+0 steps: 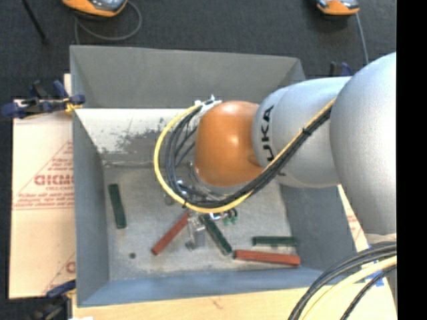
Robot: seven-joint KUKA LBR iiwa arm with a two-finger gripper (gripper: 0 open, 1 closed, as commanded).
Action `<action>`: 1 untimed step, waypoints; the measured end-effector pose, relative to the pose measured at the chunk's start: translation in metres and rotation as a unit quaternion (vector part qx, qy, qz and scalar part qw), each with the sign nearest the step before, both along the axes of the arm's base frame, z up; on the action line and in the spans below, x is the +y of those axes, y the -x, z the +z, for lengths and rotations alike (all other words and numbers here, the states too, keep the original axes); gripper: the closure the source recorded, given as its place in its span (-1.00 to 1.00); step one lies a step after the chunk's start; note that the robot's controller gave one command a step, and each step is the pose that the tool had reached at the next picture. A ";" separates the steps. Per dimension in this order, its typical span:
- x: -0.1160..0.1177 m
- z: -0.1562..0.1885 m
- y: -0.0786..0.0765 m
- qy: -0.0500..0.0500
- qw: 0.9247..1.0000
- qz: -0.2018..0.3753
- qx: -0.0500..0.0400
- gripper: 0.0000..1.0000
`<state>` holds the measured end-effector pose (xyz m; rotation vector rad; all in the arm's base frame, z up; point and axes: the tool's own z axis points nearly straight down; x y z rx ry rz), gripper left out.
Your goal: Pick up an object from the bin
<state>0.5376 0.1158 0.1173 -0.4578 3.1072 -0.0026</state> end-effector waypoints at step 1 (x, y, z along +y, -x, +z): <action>0.030 -0.048 -0.006 -0.001 0.995 0.104 0.002 -1.00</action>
Offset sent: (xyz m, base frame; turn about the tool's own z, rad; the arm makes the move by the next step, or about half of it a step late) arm 0.0054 0.0310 -0.0473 -0.2091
